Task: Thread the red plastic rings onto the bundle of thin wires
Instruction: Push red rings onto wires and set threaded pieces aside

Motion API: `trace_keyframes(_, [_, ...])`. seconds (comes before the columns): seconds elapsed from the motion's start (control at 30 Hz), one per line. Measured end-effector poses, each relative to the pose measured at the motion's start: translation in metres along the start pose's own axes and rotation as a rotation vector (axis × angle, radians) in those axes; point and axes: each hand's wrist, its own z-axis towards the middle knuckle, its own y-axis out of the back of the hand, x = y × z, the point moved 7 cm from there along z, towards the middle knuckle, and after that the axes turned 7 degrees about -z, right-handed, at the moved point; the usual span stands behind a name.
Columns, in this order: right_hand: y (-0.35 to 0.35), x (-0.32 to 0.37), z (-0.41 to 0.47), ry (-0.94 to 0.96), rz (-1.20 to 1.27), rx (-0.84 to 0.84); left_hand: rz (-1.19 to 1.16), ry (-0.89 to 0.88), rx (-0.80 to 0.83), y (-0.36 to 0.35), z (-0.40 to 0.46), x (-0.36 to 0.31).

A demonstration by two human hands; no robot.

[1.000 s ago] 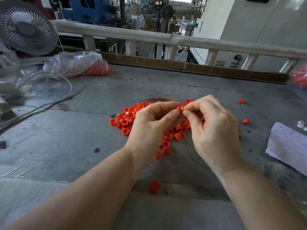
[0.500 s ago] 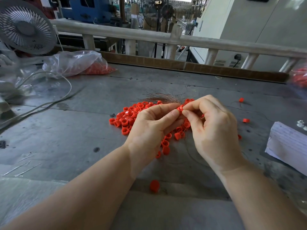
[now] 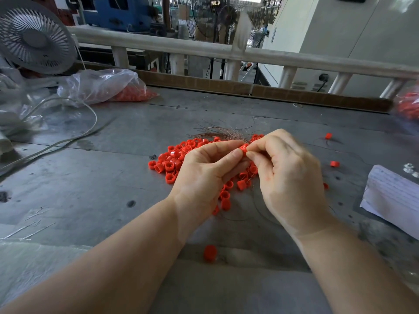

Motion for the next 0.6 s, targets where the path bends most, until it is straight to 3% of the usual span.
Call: trace_keyframes(0.6, [0.002,0.001,0.0,-0.035,0.065,-0.04,0.168,-0.154,0.046,-0.003,-0.001,-0.012])
